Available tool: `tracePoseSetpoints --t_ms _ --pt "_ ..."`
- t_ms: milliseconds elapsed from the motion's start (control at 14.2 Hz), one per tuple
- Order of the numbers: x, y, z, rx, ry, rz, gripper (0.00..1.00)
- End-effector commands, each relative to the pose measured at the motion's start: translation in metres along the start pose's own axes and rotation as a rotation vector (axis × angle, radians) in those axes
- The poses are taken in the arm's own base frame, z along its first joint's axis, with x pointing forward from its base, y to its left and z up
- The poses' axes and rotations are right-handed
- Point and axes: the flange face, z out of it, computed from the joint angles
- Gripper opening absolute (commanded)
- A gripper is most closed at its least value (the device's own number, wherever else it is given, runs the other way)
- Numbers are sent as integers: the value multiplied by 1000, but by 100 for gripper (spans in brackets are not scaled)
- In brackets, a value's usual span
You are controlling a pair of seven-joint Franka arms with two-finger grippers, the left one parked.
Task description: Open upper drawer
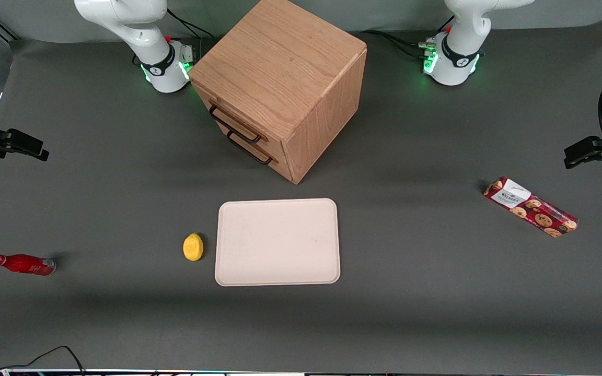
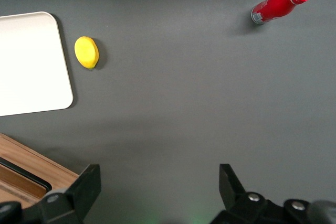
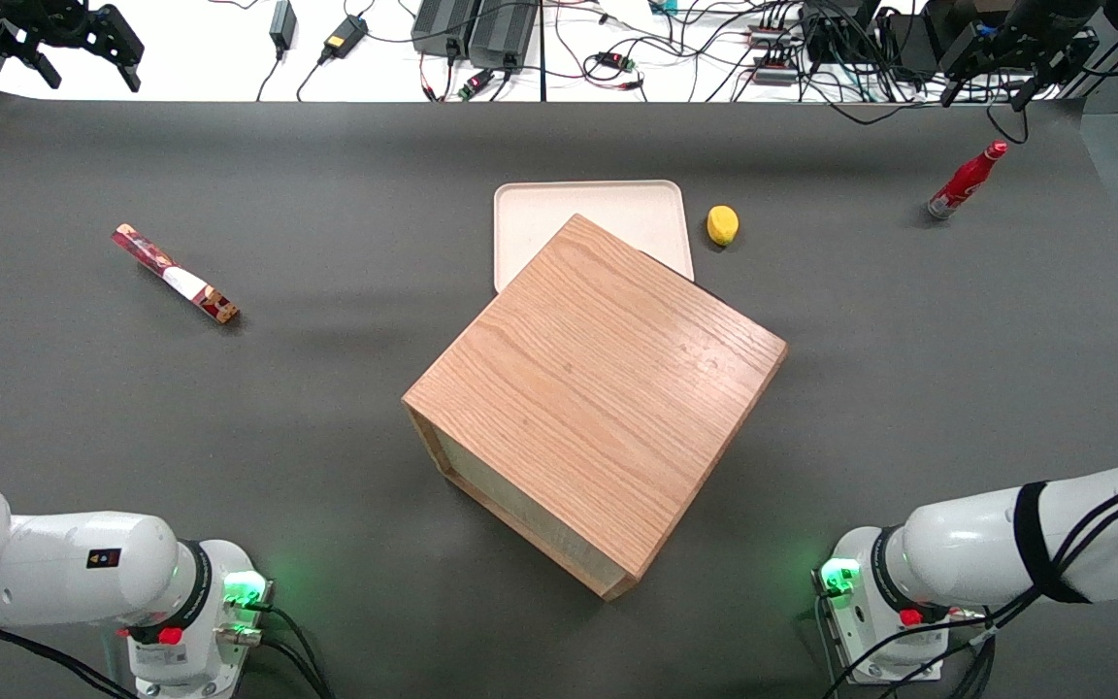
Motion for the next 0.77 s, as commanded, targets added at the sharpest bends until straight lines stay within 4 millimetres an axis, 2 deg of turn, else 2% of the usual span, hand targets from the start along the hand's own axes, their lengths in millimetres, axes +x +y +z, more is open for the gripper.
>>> tracePoseSetpoints --t_ms 0,703 --pt "2 0 -5 16 -3 6 100" --pt "2 4 -5 29 -3 14 100"
